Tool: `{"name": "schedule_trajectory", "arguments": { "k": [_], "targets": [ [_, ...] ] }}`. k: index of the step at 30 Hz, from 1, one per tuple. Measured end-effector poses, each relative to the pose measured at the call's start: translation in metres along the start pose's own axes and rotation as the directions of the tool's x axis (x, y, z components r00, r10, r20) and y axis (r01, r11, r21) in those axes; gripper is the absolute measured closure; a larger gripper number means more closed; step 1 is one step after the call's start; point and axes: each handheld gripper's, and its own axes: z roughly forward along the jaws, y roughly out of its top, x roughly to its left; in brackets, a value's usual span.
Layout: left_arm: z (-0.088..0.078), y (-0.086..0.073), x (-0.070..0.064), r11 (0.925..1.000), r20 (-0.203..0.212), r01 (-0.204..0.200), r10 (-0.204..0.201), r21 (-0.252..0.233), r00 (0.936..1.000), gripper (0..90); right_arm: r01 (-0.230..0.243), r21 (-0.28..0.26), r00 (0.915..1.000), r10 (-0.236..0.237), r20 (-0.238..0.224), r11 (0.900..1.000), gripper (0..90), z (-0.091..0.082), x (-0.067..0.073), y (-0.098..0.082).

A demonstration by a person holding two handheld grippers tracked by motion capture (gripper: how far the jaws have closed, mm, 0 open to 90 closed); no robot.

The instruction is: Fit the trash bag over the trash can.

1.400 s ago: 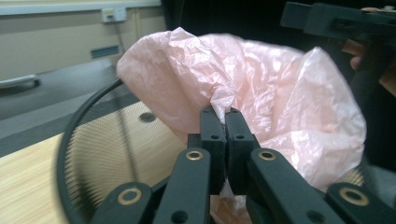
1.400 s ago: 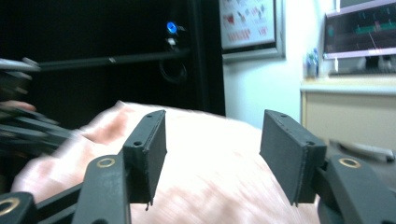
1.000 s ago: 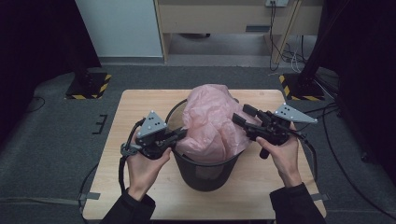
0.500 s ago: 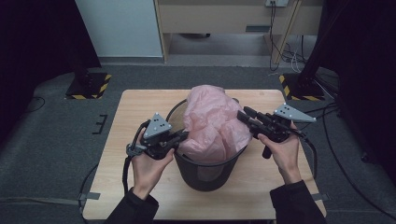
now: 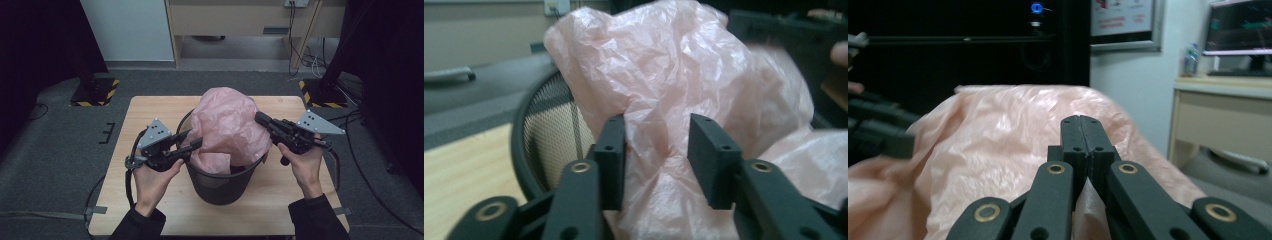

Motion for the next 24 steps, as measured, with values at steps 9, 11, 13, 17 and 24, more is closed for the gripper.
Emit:
{"name": "schedule_trajectory", "arguments": {
  "k": [9,11,13,17,24],
  "targets": [
    [0.0,0.003,-0.001,0.9997,-0.007,-0.014,0.014,0.018,0.9999,52.1,0.041,0.032,0.9972,-0.039,-0.064,0.999,90.0,0.002,0.015,-0.006],
    [0.006,0.0,-0.001,0.9987,-0.005,-0.013,0.013,0.05,0.9999,51.8,0.043,0.039,0.9966,-0.04,-0.072,0.998,90.0,0.002,0.017,-0.008],
    [0.012,-0.003,-0.001,0.997,-0.004,-0.013,0.014,0.076,0.9999,49.8,0.047,0.047,0.9962,-0.044,-0.076,0.998,90.0,0.001,0.018,-0.009],
    [0.018,-0.006,0.002,0.9983,-0.003,-0.009,0.009,0.058,1.0,44.2,0.045,0.054,0.9975,-0.042,-0.057,0.997,90.0,-0.001,0.017,-0.011],
    [-0.001,-0.006,0.004,0.9971,-0.011,-0.03,0.029,-0.07,0.9995,32.7,0.053,0.046,0.9986,-0.053,0.001,0.998,90.0,-0.002,0.013,-0.011]
  ]
}}
